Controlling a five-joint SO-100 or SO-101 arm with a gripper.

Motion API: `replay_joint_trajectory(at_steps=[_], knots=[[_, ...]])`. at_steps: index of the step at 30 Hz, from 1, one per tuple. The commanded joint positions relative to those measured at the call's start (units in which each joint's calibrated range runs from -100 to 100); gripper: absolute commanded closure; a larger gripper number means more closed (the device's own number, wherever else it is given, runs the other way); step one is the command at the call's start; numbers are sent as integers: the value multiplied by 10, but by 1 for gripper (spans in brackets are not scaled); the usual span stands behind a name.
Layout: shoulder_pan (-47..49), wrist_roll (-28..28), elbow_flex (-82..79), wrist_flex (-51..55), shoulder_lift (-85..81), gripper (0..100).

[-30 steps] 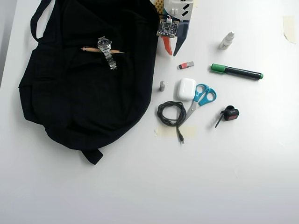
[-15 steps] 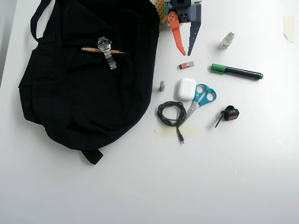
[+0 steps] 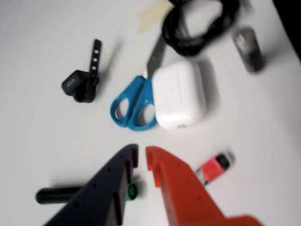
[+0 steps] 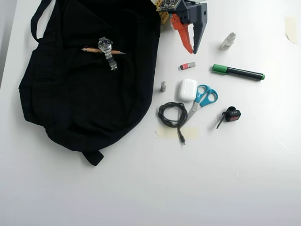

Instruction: Put the usb stick into the black bag

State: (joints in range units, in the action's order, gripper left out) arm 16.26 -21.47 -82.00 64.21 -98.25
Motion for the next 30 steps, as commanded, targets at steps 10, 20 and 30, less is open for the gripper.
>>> replay_joint_trajectory(at_steps=[10,20,30], knots=[[32,-81,196,115,294,98],[29,-126,423,227,675,98],[25,-131,418,147,746,98]])
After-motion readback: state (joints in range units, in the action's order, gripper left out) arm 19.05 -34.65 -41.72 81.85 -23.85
